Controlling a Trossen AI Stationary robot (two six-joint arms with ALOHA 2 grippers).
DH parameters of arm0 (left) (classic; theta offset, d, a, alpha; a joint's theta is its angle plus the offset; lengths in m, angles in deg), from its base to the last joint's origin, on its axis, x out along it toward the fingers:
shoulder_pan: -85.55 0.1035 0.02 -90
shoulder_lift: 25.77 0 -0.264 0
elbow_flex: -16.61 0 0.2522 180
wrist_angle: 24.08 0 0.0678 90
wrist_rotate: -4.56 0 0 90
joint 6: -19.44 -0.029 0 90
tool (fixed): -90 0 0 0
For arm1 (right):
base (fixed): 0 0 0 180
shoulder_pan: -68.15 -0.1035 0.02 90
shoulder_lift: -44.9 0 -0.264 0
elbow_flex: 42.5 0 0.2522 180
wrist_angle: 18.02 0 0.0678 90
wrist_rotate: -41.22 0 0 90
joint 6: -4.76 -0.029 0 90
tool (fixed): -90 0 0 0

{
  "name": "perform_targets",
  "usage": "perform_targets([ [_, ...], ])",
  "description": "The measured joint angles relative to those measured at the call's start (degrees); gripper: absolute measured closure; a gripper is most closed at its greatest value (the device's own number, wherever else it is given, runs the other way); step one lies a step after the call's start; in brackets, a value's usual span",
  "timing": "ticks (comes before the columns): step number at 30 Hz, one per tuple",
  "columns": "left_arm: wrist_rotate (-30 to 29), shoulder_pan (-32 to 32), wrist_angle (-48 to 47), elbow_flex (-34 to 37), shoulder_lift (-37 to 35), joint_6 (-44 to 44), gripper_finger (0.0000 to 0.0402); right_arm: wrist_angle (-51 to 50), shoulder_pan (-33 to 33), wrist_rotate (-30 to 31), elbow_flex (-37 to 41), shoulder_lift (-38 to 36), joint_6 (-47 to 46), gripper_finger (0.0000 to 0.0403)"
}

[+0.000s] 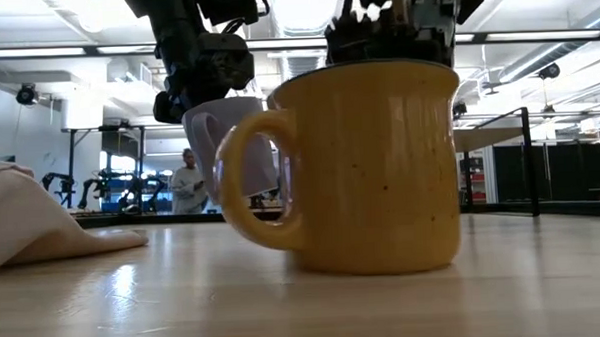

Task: Stack small to large cups/mugs on shelf
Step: Put the light blue mug on the shelf

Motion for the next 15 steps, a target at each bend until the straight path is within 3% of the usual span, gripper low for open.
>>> perform_targets([
  [4,0.0,0.0,0.0,0.0,0.0,0.0,0.0396,-0.6,-1.9,8.2,0.0,-0.2,-4.7,0.0394],
  [15,0.6,0.0,0.0,0.0,0.0,-0.3,0.0396,0.7,-2.4,11.7,0.0,-3.3,-8.9,0.0394],
])
